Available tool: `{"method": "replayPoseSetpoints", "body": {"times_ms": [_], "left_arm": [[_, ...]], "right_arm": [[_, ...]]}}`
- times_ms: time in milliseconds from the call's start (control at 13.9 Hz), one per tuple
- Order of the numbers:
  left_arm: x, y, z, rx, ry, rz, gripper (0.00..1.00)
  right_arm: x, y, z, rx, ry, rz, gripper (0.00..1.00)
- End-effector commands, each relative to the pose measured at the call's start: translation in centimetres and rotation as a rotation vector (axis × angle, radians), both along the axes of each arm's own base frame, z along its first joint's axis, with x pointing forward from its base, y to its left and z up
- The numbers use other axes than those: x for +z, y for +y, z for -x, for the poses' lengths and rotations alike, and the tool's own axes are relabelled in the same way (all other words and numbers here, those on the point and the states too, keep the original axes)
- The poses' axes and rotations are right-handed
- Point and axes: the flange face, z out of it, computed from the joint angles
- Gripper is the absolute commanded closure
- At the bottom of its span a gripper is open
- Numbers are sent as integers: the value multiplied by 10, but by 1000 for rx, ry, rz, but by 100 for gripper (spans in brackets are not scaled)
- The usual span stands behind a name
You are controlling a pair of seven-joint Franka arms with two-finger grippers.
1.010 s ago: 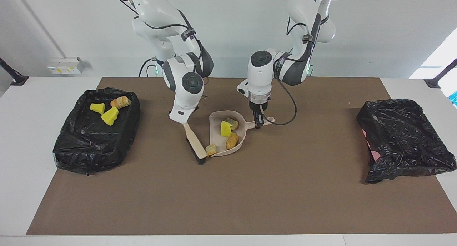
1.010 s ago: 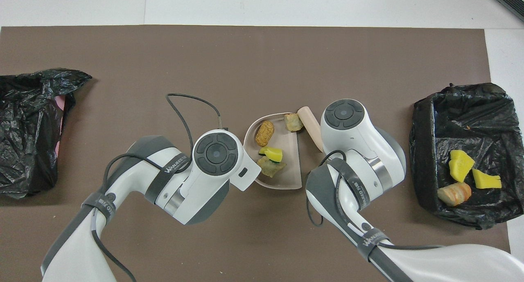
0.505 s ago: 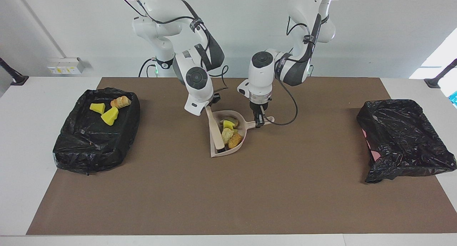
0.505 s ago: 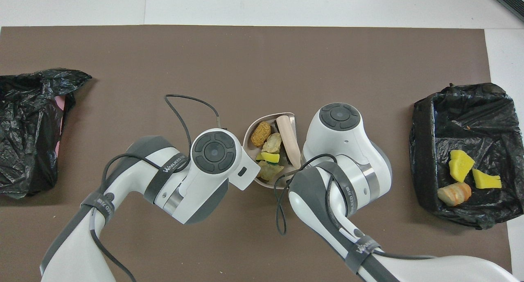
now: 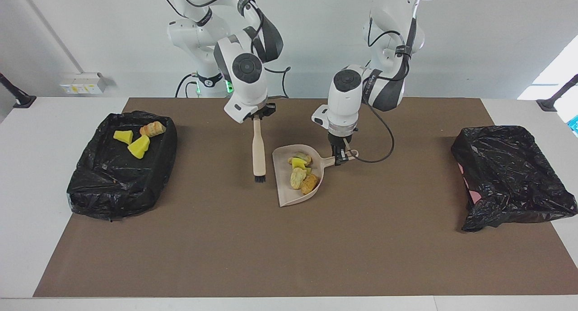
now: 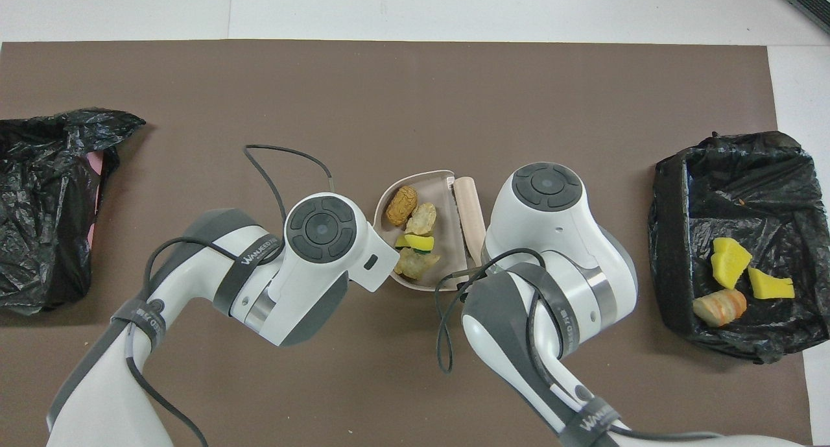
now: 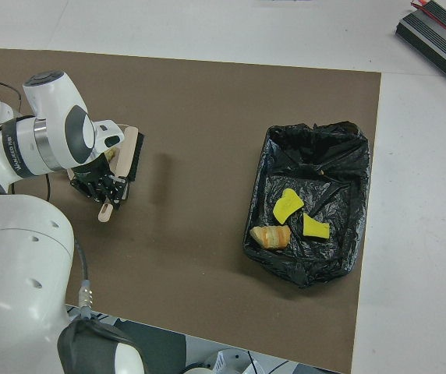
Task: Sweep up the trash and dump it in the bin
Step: 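Carry the loaded dustpan with the left gripper to the nearby trash bag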
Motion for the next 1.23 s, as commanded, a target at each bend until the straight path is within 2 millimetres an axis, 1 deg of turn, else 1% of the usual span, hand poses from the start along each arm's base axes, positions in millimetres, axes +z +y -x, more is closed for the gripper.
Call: {"method": "replayPoseSetpoints", "body": {"times_ms": [0, 72, 144, 216, 289, 361, 433, 505, 577, 649, 721, 794, 866, 938, 1010, 1082, 1154], "left_arm": [[32, 32, -21, -8, 32, 31, 100], [43, 42, -31, -11, 33, 42, 100], [50, 52, -38, -21, 38, 49, 100], [59, 68, -47, -21, 42, 59, 100], [70, 85, -57, -21, 46, 66, 100], [85, 101, -64, -32, 50, 77, 100], [96, 120, -71, -37, 55, 88, 100], [109, 139, -78, -40, 59, 96, 100], [122, 155, -84, -58, 60, 102, 100], [134, 173, -90, -75, 52, 104, 100], [139, 197, -94, -71, 57, 113, 100], [144, 221, -98, -71, 57, 121, 100], [151, 238, -101, -84, 51, 130, 100], [159, 258, -104, -93, 40, 150, 100], [165, 280, -105, -106, 33, 160, 100], [165, 297, -105, -122, 37, 163, 100], [164, 318, -105, -127, 41, 163, 100]], "right_arm": [[39, 8, 42, -22, -33, 59, 100], [39, 32, 65, -15, -48, 60, 100], [40, 49, 83, -31, -69, 27, 100], [42, 61, 102, -48, -69, -20, 100], [38, 77, 121, -35, -55, -60, 100], [26, 91, 135, -26, -62, -93, 100], [12, 101, 142, -24, -89, -114, 100], [-13, 112, 152, -24, -94, -113, 100], [-35, 116, 159, -48, -92, -97, 100], [-47, 120, 172, -59, -90, -78, 100], [-56, 116, 179, -55, -81, -62, 100], [-60, 110, 185, -47, -80, -52, 100], [-64, 104, 188, -45, -82, -45, 100], [-68, 103, 189, -44, -86, -47, 100], [-77, 103, 189, -50, -99, -54, 100], [-88, 109, 197, -38, -118, -66, 100], [-98, 111, 201, -34, -129, -72, 100]]}}
